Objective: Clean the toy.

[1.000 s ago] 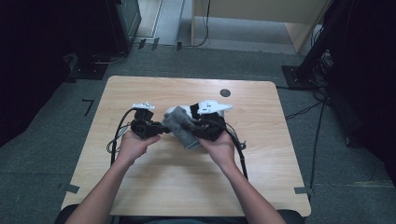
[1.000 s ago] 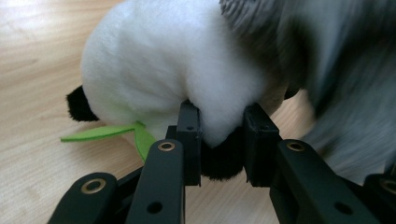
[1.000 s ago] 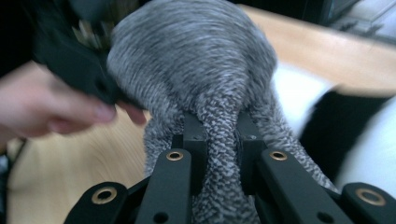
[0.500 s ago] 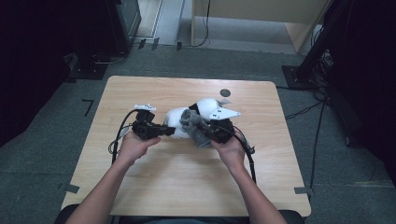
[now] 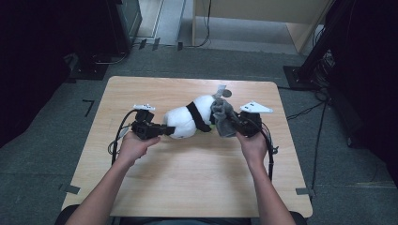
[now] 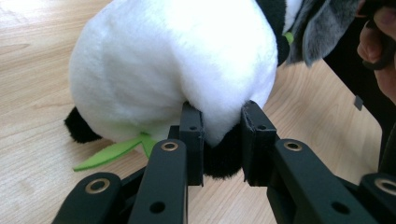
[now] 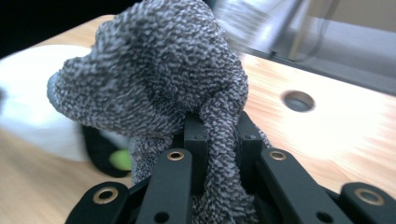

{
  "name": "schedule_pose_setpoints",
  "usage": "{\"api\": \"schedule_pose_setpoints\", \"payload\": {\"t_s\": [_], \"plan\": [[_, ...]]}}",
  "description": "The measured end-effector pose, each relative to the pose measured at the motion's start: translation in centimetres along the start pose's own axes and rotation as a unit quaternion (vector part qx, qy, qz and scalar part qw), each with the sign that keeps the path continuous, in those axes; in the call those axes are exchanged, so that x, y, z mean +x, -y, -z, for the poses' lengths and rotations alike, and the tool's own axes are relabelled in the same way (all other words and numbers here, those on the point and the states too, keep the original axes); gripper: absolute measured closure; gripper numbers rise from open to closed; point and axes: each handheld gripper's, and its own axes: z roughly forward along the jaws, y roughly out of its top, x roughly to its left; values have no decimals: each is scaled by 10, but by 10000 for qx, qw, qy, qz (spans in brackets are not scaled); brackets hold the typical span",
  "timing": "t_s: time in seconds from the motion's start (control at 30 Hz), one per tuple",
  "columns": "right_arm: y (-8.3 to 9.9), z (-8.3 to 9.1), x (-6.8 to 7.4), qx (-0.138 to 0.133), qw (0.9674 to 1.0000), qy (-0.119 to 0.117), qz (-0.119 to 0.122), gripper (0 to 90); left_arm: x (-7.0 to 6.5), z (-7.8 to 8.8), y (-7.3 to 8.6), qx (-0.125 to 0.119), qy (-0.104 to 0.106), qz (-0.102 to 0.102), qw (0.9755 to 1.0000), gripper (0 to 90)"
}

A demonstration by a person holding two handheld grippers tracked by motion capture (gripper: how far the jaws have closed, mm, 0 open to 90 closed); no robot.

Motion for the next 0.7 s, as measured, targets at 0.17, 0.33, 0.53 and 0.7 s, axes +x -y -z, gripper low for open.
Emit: {"api": "schedule_pose_setpoints", "payload": {"t_s": [0.17, 0.33, 0.53, 0.7], "plan": [[-3, 12, -13, -282, 9992, 63, -284, 807, -1, 1, 0, -65, -44, 12, 10000, 745], [-23, 26, 22, -777, 9957, -499, 111, 807, -3, 0, 0, -93, -74, -19, 9999, 745], [-23, 8, 81, -655, 9879, -1322, 474, 807, -6, 0, 0, -108, -68, -53, 9999, 745], [-7, -23, 109, -167, 9848, -1557, 746, 806, -12, -2, 1, -108, -107, -194, 9997, 744]]}}
